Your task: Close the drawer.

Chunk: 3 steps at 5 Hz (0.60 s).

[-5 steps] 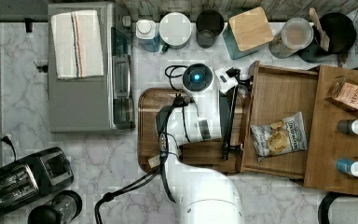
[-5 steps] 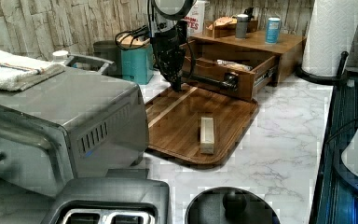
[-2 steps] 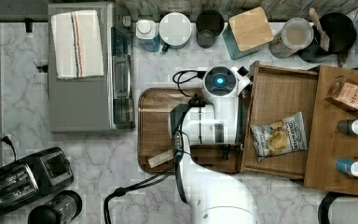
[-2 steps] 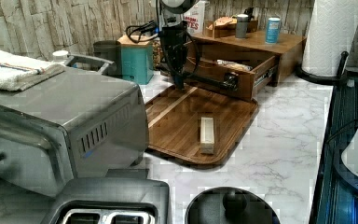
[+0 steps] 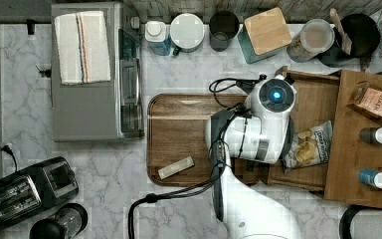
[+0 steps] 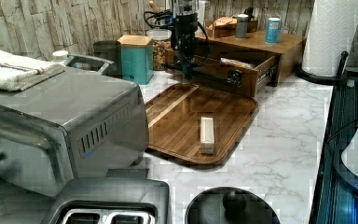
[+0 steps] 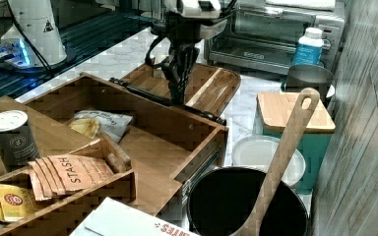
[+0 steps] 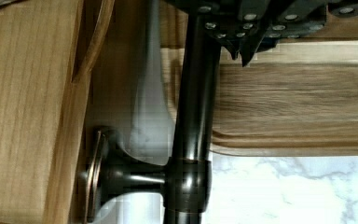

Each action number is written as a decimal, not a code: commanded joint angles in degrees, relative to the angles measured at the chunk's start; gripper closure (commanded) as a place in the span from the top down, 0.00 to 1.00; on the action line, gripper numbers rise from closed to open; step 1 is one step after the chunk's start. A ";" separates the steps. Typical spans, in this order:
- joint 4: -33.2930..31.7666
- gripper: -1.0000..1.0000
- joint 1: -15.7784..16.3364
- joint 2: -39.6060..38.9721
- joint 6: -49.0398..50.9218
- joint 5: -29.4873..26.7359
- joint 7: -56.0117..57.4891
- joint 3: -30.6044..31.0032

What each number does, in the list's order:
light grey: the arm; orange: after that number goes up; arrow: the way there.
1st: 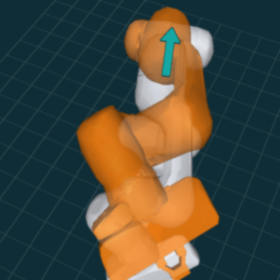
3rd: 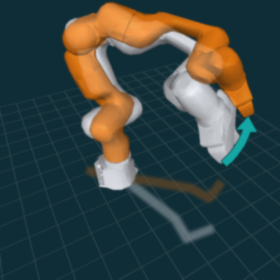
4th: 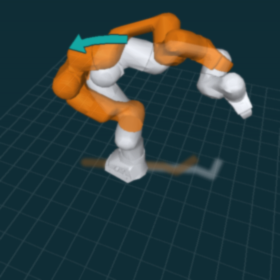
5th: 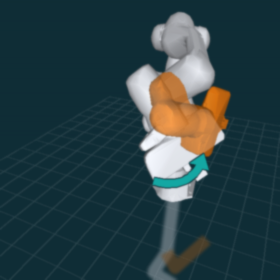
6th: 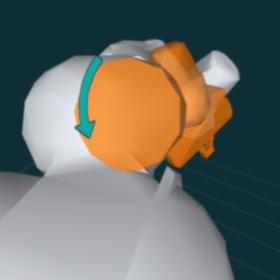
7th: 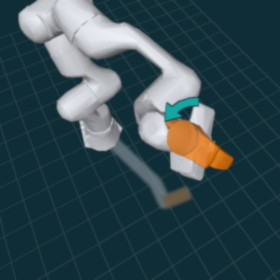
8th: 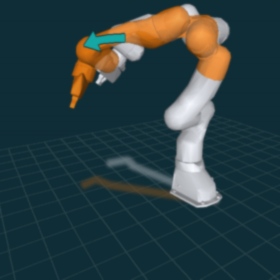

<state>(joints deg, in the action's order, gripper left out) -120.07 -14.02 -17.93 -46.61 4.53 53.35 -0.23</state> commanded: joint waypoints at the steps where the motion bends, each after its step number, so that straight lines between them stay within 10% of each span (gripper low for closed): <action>1: 3.89 0.00 -13.49 -3.42 -3.20 -4.80 14.05 -5.78; 3: 15.36 0.00 -19.58 -10.66 1.99 -1.34 16.71 -8.86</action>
<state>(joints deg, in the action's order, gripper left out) -112.80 -24.52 -22.83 -43.98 3.26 63.95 -2.22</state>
